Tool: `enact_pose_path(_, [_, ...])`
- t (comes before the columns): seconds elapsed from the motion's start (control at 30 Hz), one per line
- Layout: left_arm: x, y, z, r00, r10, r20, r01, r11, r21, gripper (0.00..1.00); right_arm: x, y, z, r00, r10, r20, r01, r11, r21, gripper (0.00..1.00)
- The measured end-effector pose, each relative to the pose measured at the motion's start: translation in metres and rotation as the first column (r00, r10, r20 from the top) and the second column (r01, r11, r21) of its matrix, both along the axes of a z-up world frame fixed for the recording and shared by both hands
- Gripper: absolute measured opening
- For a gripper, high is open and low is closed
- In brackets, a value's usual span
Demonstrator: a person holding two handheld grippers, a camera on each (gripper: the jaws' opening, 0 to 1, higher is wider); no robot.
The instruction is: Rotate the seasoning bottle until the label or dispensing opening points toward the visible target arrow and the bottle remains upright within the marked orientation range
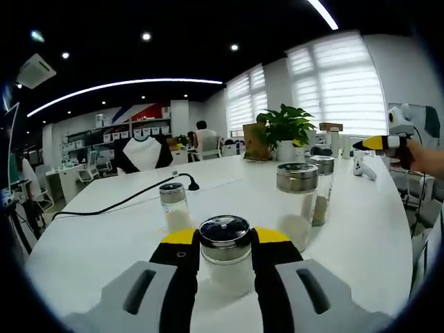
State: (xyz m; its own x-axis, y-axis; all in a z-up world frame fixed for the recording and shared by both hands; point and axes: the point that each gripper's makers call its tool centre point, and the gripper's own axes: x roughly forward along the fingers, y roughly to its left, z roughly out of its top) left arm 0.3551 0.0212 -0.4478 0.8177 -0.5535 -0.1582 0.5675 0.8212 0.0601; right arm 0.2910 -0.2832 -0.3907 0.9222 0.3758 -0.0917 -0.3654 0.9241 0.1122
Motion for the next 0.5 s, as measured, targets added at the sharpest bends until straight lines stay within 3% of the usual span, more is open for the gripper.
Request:
enact_pose_path(0.13, [-0.0017,-0.0027,-0.0003,1.000,0.007,0.028,-0.008,1.000,0.015,0.30,-0.0002,-0.0010,-0.0007,1.000,-0.004,-0.002,0.004,1.000,0.002,0.56])
enact_pose_path(0.5, [-0.0036,-0.0025,0.0000,0.997,0.069,0.039,-0.069,0.998,0.002,0.31,0.0009,-0.0081,-0.0054,1.000,-0.015,-0.009,0.015,1.000,0.010,0.56])
